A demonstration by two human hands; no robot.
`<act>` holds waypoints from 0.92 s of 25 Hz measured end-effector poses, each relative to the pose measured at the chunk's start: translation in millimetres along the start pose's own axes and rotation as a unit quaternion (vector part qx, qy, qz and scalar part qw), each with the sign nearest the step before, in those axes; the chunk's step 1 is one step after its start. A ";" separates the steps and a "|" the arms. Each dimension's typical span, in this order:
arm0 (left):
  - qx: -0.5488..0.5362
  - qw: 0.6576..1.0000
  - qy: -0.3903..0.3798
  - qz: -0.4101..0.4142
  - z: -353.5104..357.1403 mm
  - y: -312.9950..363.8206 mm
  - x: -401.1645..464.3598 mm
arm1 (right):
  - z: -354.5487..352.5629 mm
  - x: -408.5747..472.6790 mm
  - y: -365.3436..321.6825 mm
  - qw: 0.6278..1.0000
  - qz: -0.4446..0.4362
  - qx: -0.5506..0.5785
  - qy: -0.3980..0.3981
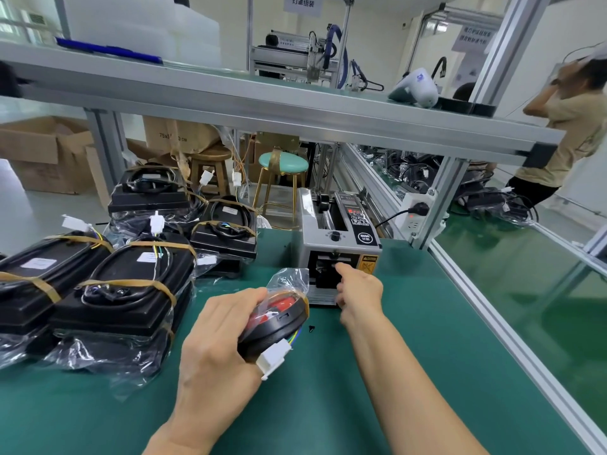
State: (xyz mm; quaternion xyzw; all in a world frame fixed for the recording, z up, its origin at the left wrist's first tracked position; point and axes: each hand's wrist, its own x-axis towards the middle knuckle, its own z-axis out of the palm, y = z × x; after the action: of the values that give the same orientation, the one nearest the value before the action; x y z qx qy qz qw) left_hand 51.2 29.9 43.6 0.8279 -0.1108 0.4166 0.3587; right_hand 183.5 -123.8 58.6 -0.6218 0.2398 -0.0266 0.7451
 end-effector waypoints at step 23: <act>0.033 0.997 0.047 -0.056 16.0 6.1 -3.9 | -30.9 -100.8 0.9 0.932 -0.150 -0.068 -0.322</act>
State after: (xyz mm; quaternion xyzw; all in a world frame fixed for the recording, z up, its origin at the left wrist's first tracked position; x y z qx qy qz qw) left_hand 55.5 14.1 37.3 0.8238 -0.0337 0.4375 0.3591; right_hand 82.1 -117.8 87.0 -0.6748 -0.1079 0.0803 0.7256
